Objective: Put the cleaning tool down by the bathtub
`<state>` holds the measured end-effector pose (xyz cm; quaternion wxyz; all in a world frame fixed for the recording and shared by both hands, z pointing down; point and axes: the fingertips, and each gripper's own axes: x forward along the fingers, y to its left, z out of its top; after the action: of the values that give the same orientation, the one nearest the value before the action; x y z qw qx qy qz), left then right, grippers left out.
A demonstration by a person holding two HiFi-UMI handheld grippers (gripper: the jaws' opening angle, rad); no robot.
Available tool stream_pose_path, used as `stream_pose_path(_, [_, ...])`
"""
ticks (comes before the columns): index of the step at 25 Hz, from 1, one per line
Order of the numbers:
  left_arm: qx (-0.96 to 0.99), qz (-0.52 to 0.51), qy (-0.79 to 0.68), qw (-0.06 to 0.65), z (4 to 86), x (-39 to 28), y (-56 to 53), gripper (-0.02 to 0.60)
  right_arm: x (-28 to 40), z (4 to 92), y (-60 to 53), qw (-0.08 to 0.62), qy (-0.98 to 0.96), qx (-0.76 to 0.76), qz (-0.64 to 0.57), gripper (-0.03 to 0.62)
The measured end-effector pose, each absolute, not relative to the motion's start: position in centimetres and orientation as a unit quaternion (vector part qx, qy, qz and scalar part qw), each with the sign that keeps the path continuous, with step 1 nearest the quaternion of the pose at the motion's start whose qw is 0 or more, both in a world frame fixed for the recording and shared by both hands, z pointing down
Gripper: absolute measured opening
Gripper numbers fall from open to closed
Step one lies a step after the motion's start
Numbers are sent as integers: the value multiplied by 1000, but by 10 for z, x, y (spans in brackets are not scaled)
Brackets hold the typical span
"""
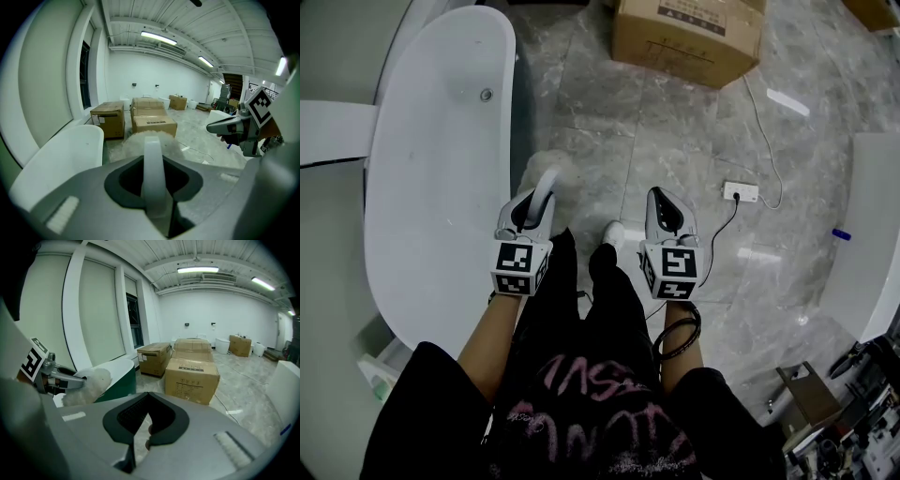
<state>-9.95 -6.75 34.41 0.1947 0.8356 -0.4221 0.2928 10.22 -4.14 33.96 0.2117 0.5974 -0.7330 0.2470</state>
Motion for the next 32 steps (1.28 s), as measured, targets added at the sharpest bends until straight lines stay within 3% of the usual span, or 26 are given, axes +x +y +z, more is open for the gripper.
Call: stream_pose_path(32, [809,349,-406,244,499,-103,-90,92,83,475,-56,236,-725,566,314,17])
